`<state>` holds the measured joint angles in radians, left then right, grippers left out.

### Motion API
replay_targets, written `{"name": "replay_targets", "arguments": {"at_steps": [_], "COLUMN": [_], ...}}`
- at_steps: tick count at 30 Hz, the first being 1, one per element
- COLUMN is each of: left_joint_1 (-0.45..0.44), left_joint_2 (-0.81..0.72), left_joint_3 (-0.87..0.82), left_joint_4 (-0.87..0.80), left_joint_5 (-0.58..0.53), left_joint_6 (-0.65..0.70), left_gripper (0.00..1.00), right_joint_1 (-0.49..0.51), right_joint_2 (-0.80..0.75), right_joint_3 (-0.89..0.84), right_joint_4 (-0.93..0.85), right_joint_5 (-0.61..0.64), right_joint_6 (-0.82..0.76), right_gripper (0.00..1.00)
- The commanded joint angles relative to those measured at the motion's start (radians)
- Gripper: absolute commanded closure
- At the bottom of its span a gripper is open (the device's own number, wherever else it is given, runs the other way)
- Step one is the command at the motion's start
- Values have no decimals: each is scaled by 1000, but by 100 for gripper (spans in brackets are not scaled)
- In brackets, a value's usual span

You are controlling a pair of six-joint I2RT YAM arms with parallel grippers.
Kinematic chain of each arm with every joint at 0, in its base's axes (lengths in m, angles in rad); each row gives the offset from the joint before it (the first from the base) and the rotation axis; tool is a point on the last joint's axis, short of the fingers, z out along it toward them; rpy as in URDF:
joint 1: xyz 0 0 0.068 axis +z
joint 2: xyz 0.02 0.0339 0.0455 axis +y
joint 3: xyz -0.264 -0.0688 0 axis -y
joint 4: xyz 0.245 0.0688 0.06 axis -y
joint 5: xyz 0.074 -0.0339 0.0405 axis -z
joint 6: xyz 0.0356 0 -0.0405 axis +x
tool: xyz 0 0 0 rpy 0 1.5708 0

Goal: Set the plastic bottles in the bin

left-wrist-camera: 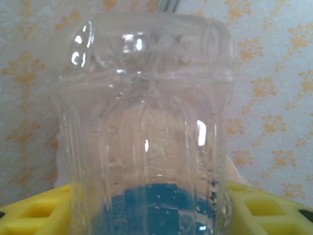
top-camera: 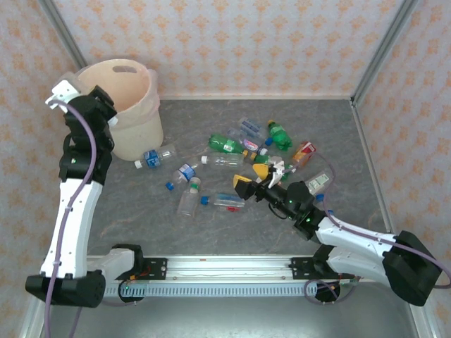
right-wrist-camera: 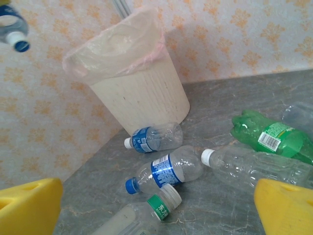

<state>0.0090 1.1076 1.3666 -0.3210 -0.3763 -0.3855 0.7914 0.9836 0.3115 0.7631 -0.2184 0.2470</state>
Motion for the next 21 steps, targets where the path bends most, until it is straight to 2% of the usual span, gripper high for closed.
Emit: {"name": "replay_targets", "arguments": {"at_steps": [1,12,21], "left_joint_1": [-12,-22,-22], "left_joint_2": [73,353,466], "left_joint_3": [93,280,339], "left_joint_4": [66,97,83], "left_joint_5": [-55,-95,-126], "left_joint_6": [106,206,232], "left_gripper": [41,40,38], "right_joint_1": [9,9,9], "right_joint_2": [-43,-51,-62], "right_joint_3": [-18,-18,-20], "right_joint_4": [76,68,67], "right_joint_5": [-12,-5,-3], "right_joint_6": [-30,-39,-39], "right_gripper": [0,0,0]}}
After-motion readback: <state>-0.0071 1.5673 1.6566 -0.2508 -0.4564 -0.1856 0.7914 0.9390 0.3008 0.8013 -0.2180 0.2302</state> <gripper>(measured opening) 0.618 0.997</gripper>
